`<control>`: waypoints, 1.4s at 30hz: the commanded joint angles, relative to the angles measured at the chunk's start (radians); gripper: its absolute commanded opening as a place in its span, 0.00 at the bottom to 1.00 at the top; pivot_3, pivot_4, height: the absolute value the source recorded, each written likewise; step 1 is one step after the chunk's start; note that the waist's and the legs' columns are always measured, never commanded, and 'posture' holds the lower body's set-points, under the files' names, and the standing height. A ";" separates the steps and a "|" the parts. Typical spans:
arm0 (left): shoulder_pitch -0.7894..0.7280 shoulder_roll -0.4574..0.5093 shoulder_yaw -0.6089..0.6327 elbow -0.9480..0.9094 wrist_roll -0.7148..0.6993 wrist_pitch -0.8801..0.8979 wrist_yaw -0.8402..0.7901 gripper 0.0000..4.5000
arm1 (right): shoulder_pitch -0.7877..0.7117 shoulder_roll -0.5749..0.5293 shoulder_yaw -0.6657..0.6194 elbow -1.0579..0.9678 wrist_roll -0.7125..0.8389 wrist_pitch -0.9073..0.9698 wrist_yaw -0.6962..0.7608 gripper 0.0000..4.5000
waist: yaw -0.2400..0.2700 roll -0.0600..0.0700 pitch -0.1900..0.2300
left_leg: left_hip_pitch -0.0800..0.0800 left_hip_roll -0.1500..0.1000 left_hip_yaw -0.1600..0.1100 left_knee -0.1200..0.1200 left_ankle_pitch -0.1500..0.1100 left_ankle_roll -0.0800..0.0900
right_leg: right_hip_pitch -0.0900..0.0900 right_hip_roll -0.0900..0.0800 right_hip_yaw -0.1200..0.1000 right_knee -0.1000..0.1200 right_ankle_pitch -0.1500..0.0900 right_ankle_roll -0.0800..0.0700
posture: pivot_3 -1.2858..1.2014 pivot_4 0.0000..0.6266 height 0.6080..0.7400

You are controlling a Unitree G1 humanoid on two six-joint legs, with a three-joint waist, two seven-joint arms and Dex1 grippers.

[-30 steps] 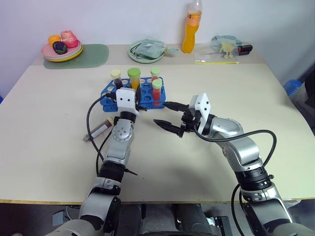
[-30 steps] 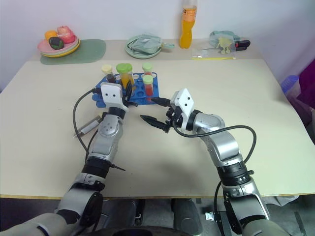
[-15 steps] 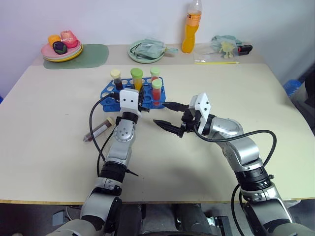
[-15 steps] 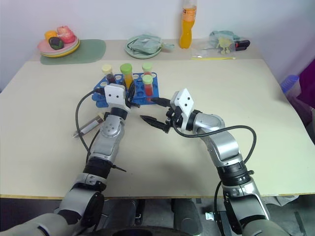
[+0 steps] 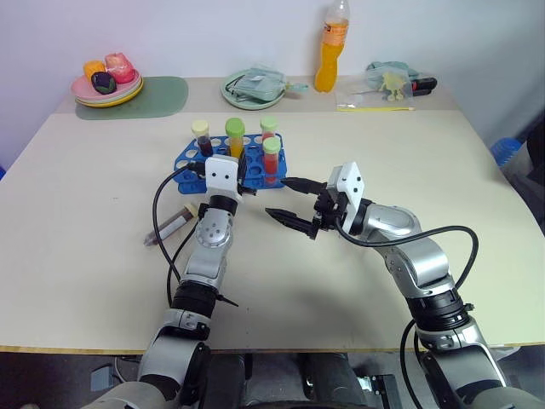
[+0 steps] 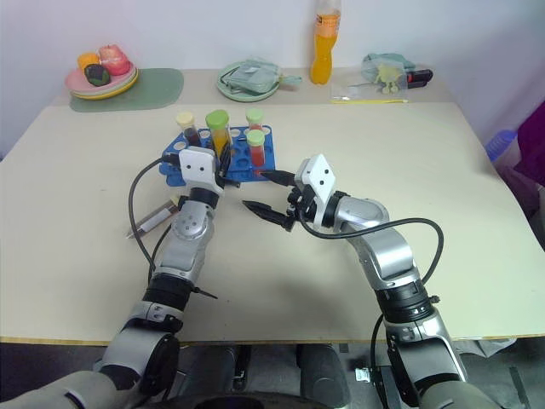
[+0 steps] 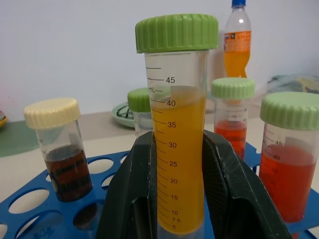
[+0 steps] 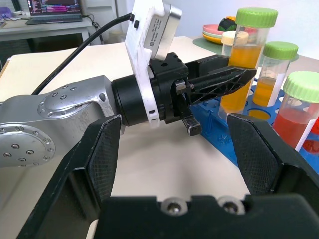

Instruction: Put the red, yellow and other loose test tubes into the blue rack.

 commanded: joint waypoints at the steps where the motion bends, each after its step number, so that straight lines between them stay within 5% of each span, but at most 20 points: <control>1: -0.004 -0.005 -0.001 -0.015 0.000 -0.015 -0.008 0.15 | 0.000 0.002 -0.010 -0.041 0.007 -0.020 0.002 0.83 | 0.000 0.000 0.000 | 0.000 0.000 0.000 0.000 0.000 0.000 | 0.000 0.000 0.000 0.000 0.000 0.000 | 0.52 0.24 0.92; 6: -0.009 0.001 0.000 -0.006 0.011 -0.016 0.000 0.15 | 0.003 0.002 -0.010 -0.043 0.007 -0.022 0.000 0.83 | 0.000 0.000 0.000 | 0.000 0.000 0.000 0.000 0.000 0.000 | 0.000 0.000 0.000 0.000 0.000 0.000 | 0.52 0.24 0.92; 14: 0.020 0.013 0.007 -0.089 0.000 0.007 -0.003 0.99 | 0.002 0.004 -0.008 -0.045 0.005 -0.022 -0.002 0.83 | 0.000 0.000 0.000 | 0.000 0.000 0.000 0.000 0.000 0.000 | 0.000 0.000 0.000 0.000 0.000 0.000 | 0.52 0.24 0.92; 23: 0.224 0.126 0.050 -0.540 -0.082 0.242 -0.111 0.99 | 0.014 -0.001 -0.010 -0.055 0.007 -0.016 -0.004 0.83 | -0.003 0.000 0.000 | 0.000 0.001 0.000 0.000 0.000 0.000 | 0.000 0.000 0.000 0.000 0.000 0.000 | 0.52 0.24 0.92; 28: 0.347 0.515 0.173 -0.904 -0.230 0.906 -0.340 0.99 | 0.007 -0.013 -0.024 -0.039 0.008 -0.019 0.003 0.83 | -0.011 0.001 0.000 | 0.001 0.003 0.000 -0.002 0.000 0.000 | -0.001 0.002 0.001 0.001 0.000 -0.001 | 0.52 0.24 0.92; 31: 0.261 0.715 0.205 -0.957 -0.306 1.267 -0.409 0.99 | -0.006 -0.015 -0.023 -0.013 0.005 -0.029 0.015 0.83 | -0.001 0.000 0.000 | 0.001 0.003 -0.003 0.000 0.000 0.000 | 0.002 0.004 0.000 0.001 0.000 -0.001 | 0.52 0.24 0.92; 35: -0.015 0.993 0.058 -0.846 -0.479 1.763 -0.603 0.99 | -0.037 -0.003 -0.005 0.025 -0.001 -0.048 0.042 0.83 | -0.003 -0.004 0.002 | 0.004 0.003 -0.005 0.001 0.000 0.000 | 0.008 0.006 -0.003 -0.002 0.000 -0.001 | 0.52 0.24 0.92; 42: -0.318 1.035 -0.301 -0.570 -0.521 1.818 -0.774 0.99 | -0.053 0.013 0.013 0.045 -0.002 -0.064 0.070 0.83 | -0.012 -0.001 0.003 | 0.013 0.004 -0.002 -0.003 0.000 0.000 | 0.013 0.008 0.000 -0.002 -0.002 -0.002 | 0.52 0.24 0.92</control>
